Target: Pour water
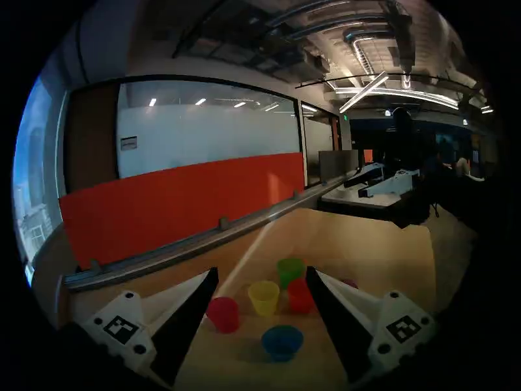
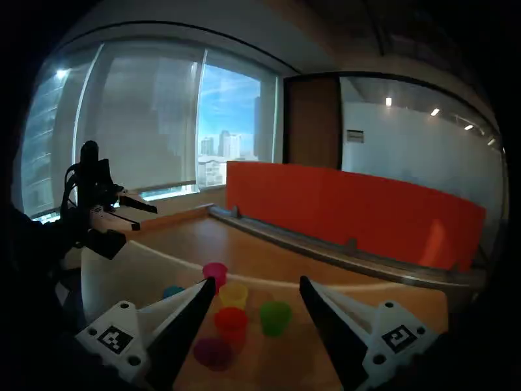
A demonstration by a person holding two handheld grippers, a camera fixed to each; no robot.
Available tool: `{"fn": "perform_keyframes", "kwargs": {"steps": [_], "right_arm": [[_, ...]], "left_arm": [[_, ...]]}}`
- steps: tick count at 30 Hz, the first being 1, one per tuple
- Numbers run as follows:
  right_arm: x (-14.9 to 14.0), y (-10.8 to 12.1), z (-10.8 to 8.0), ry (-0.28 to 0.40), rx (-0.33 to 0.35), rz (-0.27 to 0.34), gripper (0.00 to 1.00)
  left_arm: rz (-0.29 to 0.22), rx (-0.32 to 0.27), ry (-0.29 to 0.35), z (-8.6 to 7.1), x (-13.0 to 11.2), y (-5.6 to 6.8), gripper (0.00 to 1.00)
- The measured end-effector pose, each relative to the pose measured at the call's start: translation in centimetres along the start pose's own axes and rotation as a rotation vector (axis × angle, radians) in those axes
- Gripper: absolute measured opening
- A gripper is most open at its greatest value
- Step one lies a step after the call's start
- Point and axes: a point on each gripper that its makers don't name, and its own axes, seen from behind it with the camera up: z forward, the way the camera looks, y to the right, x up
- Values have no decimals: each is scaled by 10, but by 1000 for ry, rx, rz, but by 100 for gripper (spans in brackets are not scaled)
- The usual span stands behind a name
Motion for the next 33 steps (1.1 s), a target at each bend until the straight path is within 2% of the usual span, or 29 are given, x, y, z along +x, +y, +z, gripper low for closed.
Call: {"fn": "perform_keyframes", "kwargs": {"steps": [17, 26, 33], "right_arm": [[-29, 7, 15, -68, -1, -9, 100], [-39, 9, 26, -91, 3, -17, 100], [-45, 10, 38, -102, 12, -8, 100]], "left_arm": [[36, -52, -123, 22, -65, 12, 100], [34, -91, -220, 32, -110, 17, 100], [72, -133, -297, 39, -142, 27, 100]]}}
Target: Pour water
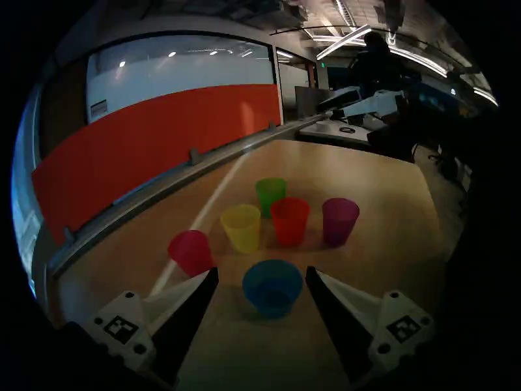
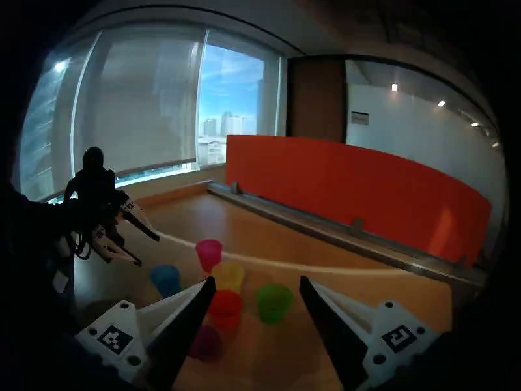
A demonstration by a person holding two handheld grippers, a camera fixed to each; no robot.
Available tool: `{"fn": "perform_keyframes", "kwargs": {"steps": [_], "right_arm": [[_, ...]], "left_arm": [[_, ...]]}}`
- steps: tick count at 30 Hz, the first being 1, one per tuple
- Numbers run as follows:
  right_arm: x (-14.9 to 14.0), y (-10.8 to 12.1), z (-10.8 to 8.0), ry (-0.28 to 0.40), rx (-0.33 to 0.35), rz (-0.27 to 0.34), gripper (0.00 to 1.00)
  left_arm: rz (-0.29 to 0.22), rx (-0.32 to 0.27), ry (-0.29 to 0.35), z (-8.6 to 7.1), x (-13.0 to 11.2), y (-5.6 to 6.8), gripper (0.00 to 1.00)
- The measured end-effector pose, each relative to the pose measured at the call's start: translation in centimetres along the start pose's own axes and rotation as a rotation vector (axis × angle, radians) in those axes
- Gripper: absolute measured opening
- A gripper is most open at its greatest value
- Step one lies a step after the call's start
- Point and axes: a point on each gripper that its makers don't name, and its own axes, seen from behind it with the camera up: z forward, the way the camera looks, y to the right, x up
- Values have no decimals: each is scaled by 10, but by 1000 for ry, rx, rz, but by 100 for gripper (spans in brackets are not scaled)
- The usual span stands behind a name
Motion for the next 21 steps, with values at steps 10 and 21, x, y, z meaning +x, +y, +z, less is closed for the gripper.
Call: {"fn": "perform_keyframes", "kwargs": {"steps": [10, 21], "right_arm": [[-6, 3, 11, -15, 9, 8, 100], [-13, 9, 15, -27, 7, 15, 100]], "left_arm": [[1, -27, -54, 18, -21, 6, 100], [-13, -55, -93, 35, -36, 12, 100]]}}
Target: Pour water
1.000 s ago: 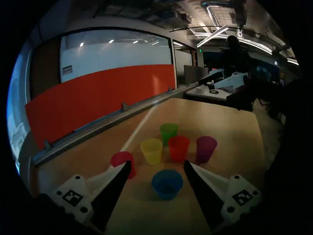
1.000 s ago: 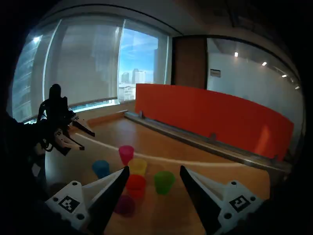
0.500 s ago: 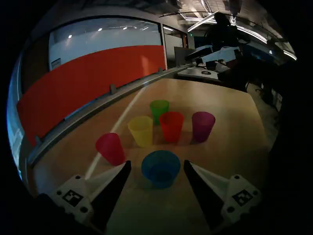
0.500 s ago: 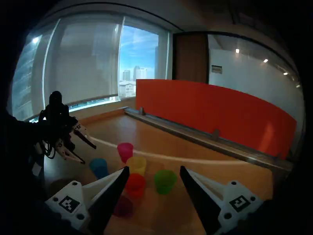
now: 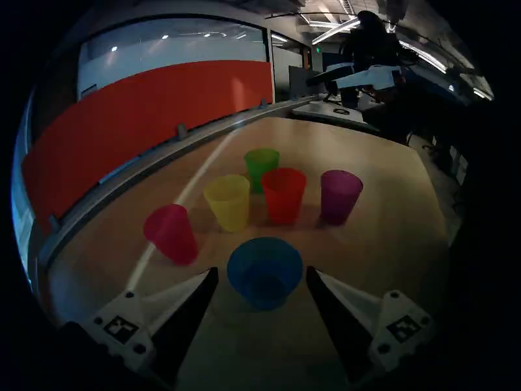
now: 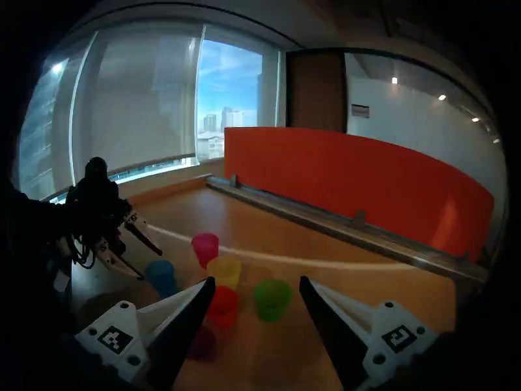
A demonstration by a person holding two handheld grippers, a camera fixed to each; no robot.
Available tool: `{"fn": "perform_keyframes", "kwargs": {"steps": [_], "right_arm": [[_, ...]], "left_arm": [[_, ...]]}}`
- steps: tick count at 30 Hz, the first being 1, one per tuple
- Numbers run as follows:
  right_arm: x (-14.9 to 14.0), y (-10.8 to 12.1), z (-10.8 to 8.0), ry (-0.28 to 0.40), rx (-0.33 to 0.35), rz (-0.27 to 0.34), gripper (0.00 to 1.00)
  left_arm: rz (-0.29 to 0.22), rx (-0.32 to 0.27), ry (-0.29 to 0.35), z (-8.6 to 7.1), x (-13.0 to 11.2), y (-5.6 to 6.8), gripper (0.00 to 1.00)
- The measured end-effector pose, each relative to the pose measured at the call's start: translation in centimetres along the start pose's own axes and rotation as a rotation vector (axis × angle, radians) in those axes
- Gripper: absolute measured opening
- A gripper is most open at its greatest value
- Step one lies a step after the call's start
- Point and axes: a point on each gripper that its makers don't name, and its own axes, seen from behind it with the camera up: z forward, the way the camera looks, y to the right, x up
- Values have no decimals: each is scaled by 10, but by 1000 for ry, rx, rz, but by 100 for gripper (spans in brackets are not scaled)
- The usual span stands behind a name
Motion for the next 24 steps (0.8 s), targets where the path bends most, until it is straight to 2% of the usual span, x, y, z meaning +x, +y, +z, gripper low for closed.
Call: {"fn": "perform_keyframes", "kwargs": {"steps": [11, 24], "right_arm": [[-7, 3, 4, -6, 3, 12, 100], [-13, 7, 6, -12, 3, 18, 100]], "left_arm": [[-6, -17, -24, 20, -10, 4, 100], [-24, -22, -12, 36, -7, 5, 100]]}}
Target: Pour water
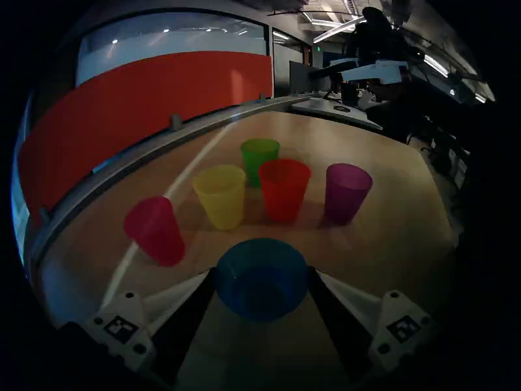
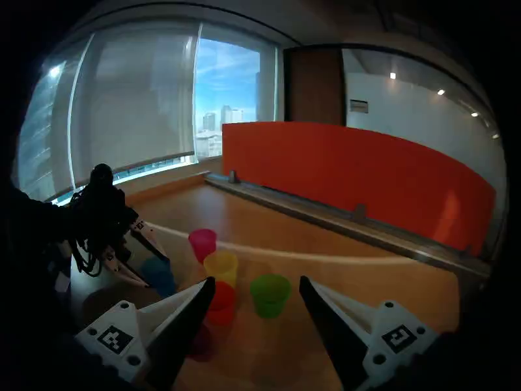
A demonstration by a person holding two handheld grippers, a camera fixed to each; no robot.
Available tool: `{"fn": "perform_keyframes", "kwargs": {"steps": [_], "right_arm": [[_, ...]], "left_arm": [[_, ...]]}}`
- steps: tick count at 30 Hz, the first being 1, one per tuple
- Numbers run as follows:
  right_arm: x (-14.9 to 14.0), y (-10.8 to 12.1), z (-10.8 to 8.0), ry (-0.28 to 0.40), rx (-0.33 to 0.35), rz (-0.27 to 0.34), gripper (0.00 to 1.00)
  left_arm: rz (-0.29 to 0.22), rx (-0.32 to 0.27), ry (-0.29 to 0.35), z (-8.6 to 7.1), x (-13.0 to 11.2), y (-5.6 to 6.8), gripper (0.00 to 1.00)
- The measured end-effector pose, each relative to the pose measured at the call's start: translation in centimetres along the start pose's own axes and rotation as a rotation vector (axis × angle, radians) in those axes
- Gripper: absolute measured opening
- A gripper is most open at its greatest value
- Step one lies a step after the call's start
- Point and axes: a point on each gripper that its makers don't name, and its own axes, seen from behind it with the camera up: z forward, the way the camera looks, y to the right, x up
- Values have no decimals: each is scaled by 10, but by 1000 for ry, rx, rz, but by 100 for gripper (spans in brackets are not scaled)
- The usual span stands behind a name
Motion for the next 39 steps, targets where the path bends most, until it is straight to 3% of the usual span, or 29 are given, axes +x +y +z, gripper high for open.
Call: {"fn": "perform_keyframes", "kwargs": {"steps": [4, 10, 23, 39], "right_arm": [[-2, 2, 0, -1, -2, 5, 100], [-3, 4, 1, -1, -2, 12, 100], [-4, 4, 6, -3, 1, 15, 100], [-23, 16, 23, -38, -16, 21, 100]], "left_arm": [[1, -5, 0, 2, 0, 1, 99], [11, -1, -3, 4, -3, 0, 89], [7, 2, 9, 3, -4, -2, 88], [14, 30, 74, -19, 24, -11, 87]]}}
